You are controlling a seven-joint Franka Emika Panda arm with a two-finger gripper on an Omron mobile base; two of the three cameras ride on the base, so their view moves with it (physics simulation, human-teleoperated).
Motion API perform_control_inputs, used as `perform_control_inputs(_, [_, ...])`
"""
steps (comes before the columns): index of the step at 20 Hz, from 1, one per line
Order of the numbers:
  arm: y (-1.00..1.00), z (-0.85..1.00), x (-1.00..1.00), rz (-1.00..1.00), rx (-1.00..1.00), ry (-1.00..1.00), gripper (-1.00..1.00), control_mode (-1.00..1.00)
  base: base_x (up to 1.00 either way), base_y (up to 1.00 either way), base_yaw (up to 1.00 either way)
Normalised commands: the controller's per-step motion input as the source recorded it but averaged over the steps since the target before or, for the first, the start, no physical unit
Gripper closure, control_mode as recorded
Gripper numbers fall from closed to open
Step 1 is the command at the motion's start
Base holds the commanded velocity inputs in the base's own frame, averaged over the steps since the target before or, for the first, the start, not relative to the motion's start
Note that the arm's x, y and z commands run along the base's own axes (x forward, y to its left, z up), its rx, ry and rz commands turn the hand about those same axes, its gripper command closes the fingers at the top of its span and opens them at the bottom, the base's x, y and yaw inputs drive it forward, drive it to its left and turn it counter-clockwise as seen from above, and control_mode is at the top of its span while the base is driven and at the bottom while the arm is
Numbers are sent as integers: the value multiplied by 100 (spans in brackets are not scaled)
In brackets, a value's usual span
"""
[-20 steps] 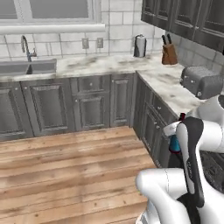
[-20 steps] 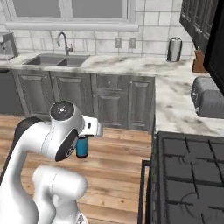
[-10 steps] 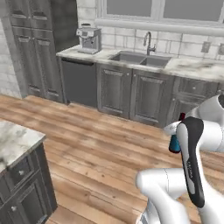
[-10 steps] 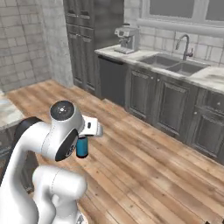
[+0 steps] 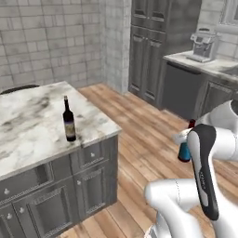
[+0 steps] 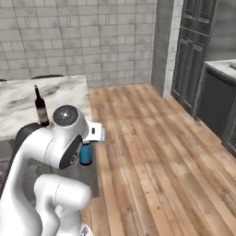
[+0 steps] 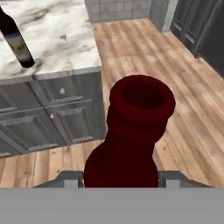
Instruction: Move the drinks to the dining counter.
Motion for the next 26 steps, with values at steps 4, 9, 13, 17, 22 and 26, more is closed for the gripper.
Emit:
perform_control_inputs(4, [0,0,0,0,0,0,100,100,100,-5,54])
perform_control_inputs(9, [0,0,0,0,0,0,100,100,60,-52,61])
perform_control_inputs(13, [0,0,0,0,0,0,100,100,23,-91,63])
perform_control_inputs(17, [0,0,0,0,0,0,100,100,-2,-96,63])
perform_control_inputs(22, [0,0,0,0,0,0,100,100,23,-87,69])
perform_control_inputs(26, [0,0,0,0,0,0,100,100,44,-76,77])
